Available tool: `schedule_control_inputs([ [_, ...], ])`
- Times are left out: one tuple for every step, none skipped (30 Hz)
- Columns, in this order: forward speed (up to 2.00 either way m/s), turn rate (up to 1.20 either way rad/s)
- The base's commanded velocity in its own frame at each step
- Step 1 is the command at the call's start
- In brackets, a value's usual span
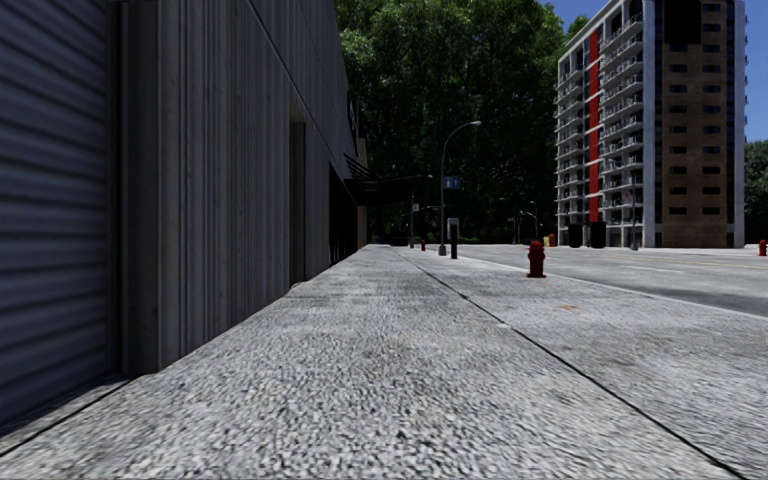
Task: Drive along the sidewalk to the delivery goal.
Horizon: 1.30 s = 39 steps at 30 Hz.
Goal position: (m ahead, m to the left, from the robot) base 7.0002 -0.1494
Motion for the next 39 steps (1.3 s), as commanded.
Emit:
schedule_control_inputs([
  [2.00,0.00],
  [2.00,0.02],
  [2.00,0.02],
  [2.00,0.07],
  [2.00,0.16],
  [2.00,0.25],
  [2.00,0.25],
  [2.00,0.33],
  [2.00,0.34],
  [2.00,0.17],
  [2.00,0.00],
  [2.00,0.00],
  [2.00,0.00],
  [2.00,0.00],
  [2.00,0.00],
  [2.00,0.00],
  [2.00,0.00],
  [2.00,0.00],
  [2.00,0.00],
  [2.00,0.00],
  [2.00,0.00],
  [2.00,0.00],
  [2.00,0.00],
  [2.00,0.00],
  [2.00,0.00],
  [2.00,0.00],
  [2.00,0.00],
  [2.00,0.00],
  [2.00,0.00],
  [2.00,0.00],
  [2.00,0.00],
  [2.00,0.00],
  [2.00,0.00],
  [2.00,0.00],
  [2.00,0.00],
  [2.00,0.00],
  [2.00,0.00],
  [2.00,0.00],
  [2.00,0.00],
])
